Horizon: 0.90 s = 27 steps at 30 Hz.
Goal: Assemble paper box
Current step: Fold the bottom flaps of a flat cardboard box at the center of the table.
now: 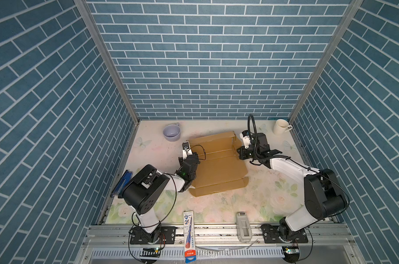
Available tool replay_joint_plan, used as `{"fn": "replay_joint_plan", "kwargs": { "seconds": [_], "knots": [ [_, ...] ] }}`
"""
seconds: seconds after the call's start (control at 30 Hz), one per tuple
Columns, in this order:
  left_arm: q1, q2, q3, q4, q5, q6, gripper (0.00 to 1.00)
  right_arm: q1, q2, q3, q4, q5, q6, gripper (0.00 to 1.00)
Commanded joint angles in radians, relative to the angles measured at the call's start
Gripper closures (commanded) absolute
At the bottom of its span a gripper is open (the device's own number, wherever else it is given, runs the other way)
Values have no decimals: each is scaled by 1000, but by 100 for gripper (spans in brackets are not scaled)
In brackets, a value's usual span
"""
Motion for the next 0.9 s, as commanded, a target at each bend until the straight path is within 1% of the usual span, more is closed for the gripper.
{"fn": "replay_joint_plan", "kwargs": {
  "seconds": [0.0,0.17,0.33,0.6,0.67,0.87],
  "knots": [
    [-13,9,-9,-40,27,-9,100,25,36,29,59,37,53,94],
    [-13,-3,-27,-32,38,-7,100,29,67,-1,129,85,95,93],
    [-12,-16,-44,-17,47,7,100,32,74,-14,148,112,103,90],
    [-13,-30,-74,23,51,40,100,32,64,-32,142,142,68,84],
    [-13,-31,-84,39,56,48,100,32,61,-34,141,172,54,83],
    [-14,-39,-99,61,69,69,100,31,56,-35,126,202,21,78]
  ]
}}
